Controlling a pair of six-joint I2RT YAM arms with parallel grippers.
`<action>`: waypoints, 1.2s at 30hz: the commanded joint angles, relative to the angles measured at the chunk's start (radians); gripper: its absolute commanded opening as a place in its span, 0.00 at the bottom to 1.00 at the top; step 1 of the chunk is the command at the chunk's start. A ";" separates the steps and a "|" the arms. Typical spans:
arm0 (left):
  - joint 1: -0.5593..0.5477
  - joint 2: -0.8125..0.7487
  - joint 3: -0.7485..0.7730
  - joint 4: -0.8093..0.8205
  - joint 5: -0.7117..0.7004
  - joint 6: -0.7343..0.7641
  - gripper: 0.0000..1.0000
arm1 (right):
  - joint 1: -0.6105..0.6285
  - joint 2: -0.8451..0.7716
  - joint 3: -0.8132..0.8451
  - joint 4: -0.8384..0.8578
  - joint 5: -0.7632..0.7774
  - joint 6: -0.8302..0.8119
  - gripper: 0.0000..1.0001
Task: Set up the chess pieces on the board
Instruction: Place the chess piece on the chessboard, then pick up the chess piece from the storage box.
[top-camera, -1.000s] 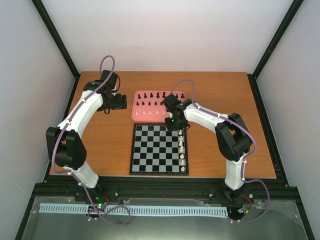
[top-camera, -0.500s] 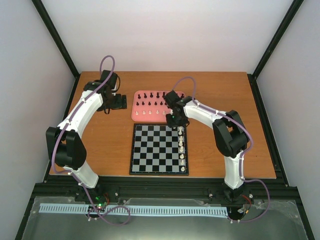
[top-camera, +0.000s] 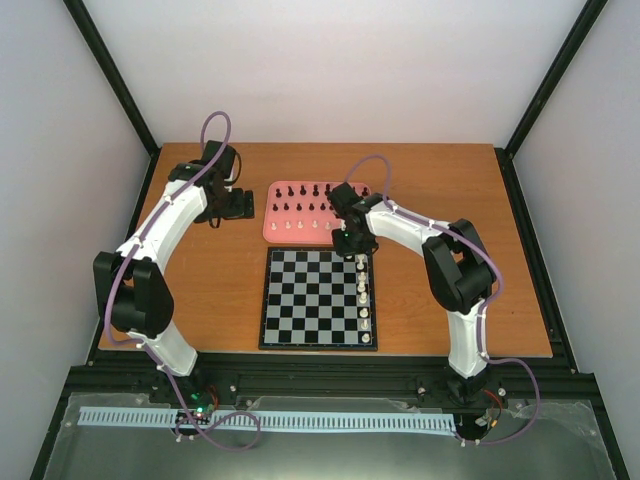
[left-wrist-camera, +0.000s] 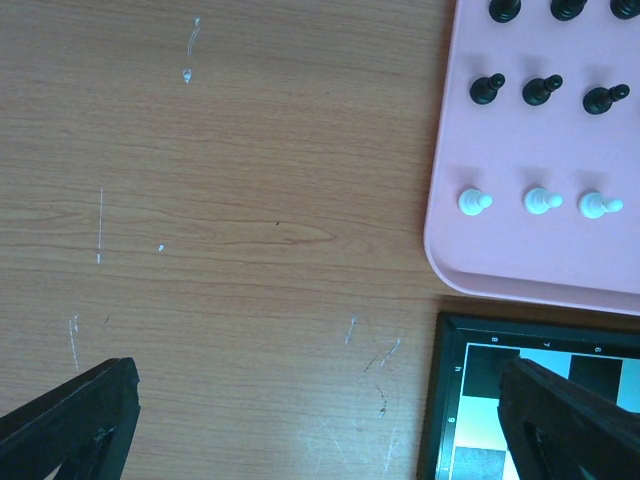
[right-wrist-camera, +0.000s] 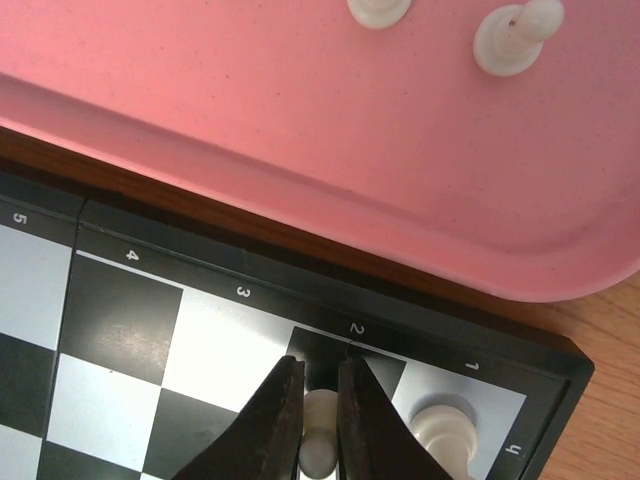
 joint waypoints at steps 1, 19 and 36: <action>-0.005 0.011 0.024 0.005 0.008 0.011 1.00 | -0.002 0.020 0.014 0.011 0.006 -0.010 0.13; -0.005 -0.002 0.019 0.002 0.005 0.012 1.00 | -0.002 -0.052 0.055 -0.020 0.030 -0.021 0.35; -0.005 -0.007 0.023 -0.004 -0.009 0.015 1.00 | -0.083 0.172 0.369 -0.125 0.078 -0.036 0.38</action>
